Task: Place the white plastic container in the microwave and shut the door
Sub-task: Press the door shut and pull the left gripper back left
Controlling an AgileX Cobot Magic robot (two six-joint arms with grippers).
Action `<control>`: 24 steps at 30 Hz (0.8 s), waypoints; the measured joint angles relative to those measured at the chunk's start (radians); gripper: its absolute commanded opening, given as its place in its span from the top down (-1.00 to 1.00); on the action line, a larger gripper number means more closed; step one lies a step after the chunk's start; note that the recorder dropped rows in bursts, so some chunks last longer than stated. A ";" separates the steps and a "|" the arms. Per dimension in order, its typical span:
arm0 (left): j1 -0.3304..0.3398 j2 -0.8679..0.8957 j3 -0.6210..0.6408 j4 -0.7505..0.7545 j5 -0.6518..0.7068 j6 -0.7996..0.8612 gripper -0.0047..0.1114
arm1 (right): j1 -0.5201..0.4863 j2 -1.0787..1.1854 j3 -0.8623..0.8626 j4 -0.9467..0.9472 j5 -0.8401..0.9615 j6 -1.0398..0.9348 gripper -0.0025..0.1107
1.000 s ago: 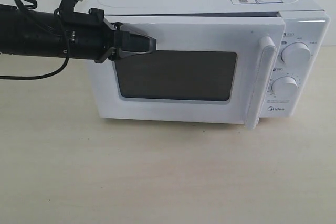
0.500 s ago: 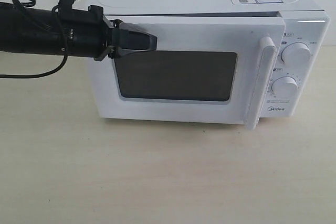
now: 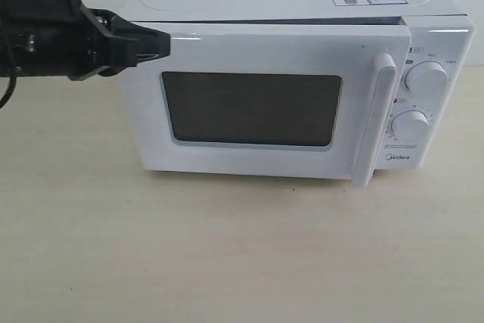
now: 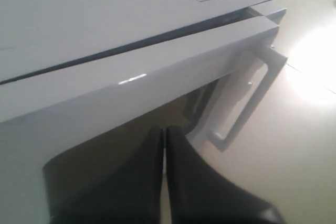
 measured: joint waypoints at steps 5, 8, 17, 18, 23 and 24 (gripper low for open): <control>0.000 -0.098 0.071 0.000 -0.078 0.002 0.84 | 0.000 0.000 0.000 0.000 0.000 0.000 0.96; 0.000 -0.147 0.130 -0.002 -0.091 0.002 0.84 | 0.000 0.000 0.000 0.000 0.000 0.000 0.96; 0.002 -0.243 0.262 -0.103 -0.355 0.020 0.84 | 0.000 0.000 0.000 0.000 0.000 0.000 0.96; 0.002 -0.246 0.266 -0.105 -0.370 0.022 0.84 | 0.000 0.000 0.000 0.000 0.000 0.000 0.96; 0.002 -0.254 0.273 -0.120 -0.377 0.024 0.84 | 0.000 0.000 0.000 0.000 0.000 0.000 0.96; 0.002 -0.254 0.273 -0.120 -0.377 0.024 0.84 | 0.000 0.000 0.000 0.000 0.000 0.000 0.96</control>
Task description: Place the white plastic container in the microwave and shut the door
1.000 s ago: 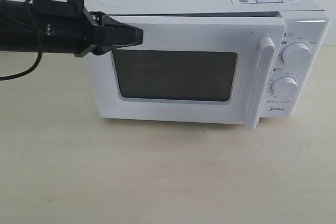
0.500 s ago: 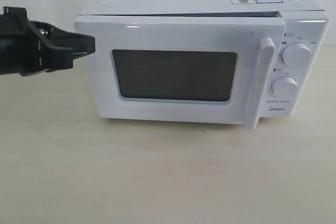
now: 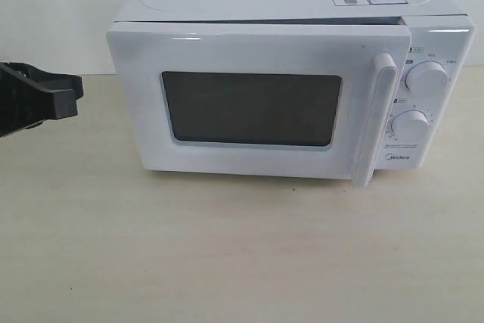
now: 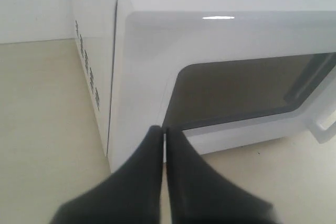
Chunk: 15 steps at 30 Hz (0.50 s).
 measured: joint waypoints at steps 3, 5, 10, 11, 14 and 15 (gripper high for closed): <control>0.000 0.000 0.001 0.000 0.000 0.000 0.84 | 0.000 0.000 0.000 0.000 0.000 0.000 0.96; 0.000 0.000 0.001 0.000 0.000 0.002 0.84 | 0.000 0.000 0.000 0.000 0.000 0.000 0.96; 0.000 -0.005 0.001 0.002 0.000 0.004 0.84 | 0.000 0.000 0.000 0.000 0.000 0.000 0.96; 0.000 -0.010 0.001 0.004 -0.002 0.004 0.84 | 0.000 0.000 0.000 0.000 0.000 0.000 0.96; 0.000 -0.045 0.001 0.004 -0.013 0.004 0.84 | 0.000 0.000 0.000 0.000 0.000 0.000 0.96; 0.000 -0.060 0.001 0.004 -0.019 0.009 0.84 | 0.000 0.000 0.000 0.000 -0.002 0.000 0.96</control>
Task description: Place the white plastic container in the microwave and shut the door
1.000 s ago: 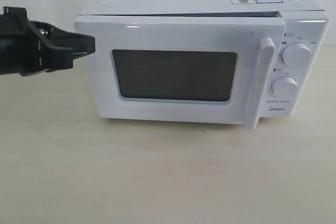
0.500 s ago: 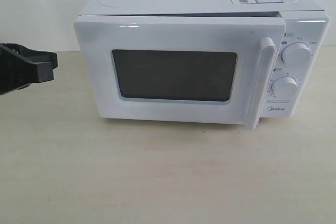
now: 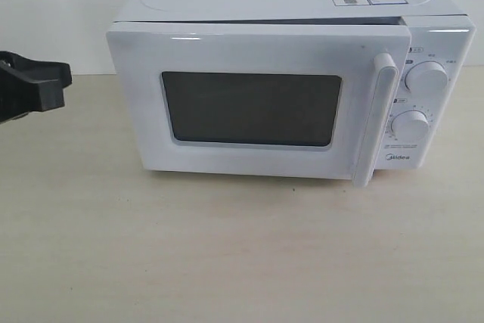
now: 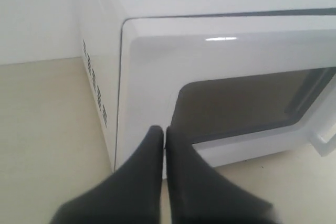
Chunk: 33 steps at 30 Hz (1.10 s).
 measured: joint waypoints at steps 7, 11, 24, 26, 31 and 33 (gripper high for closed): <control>0.000 -0.070 0.000 0.000 -0.015 0.032 0.84 | 0.000 0.000 0.000 0.009 -0.225 0.000 0.96; 0.000 -0.078 0.000 0.000 -0.015 0.037 0.84 | 0.000 0.000 0.000 0.011 -0.434 0.000 0.96; 0.000 -0.078 0.000 0.004 -0.015 0.038 0.84 | 0.000 -0.001 -0.200 0.016 -0.231 0.091 0.96; 0.000 -0.078 0.000 0.004 -0.015 0.038 0.84 | 0.000 -0.001 -0.202 0.016 -0.279 0.092 0.96; 0.000 -0.078 0.000 0.004 -0.015 0.039 0.84 | 0.000 -0.001 -0.206 0.016 -0.382 0.095 0.96; 0.000 -0.078 0.000 0.004 0.006 0.039 0.84 | 0.000 -0.001 -0.207 0.018 -0.406 0.095 0.96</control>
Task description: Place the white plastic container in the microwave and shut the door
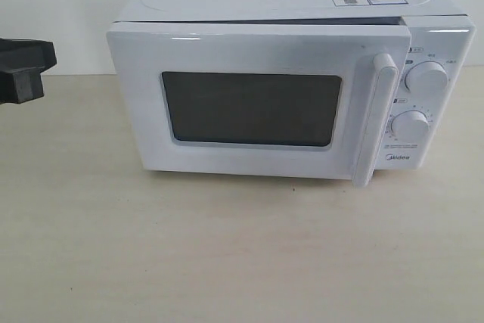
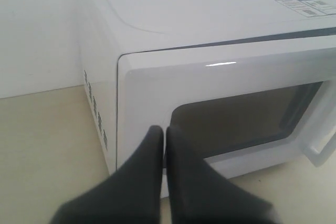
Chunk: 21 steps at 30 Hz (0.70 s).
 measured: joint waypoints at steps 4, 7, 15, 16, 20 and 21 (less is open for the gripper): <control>0.000 0.000 0.000 0.000 0.020 0.000 0.84 | 0.000 0.000 0.000 0.002 -0.010 0.052 0.96; 0.000 0.000 0.000 0.000 0.020 0.000 0.84 | 0.000 0.006 0.000 0.002 -0.027 0.076 0.96; 0.000 0.000 0.000 0.000 0.020 0.017 0.84 | 0.001 0.373 -0.219 -0.072 0.121 -0.036 0.96; 0.000 0.000 0.000 0.000 0.020 0.017 0.84 | 0.002 0.421 -0.251 -0.072 0.149 -0.054 0.96; 0.000 0.000 0.000 0.000 0.020 0.017 0.84 | 0.059 0.570 -0.343 -0.026 0.300 -0.140 0.96; 0.000 0.000 0.000 0.000 0.020 0.017 0.84 | 0.084 0.610 -0.349 0.000 0.314 -0.168 0.96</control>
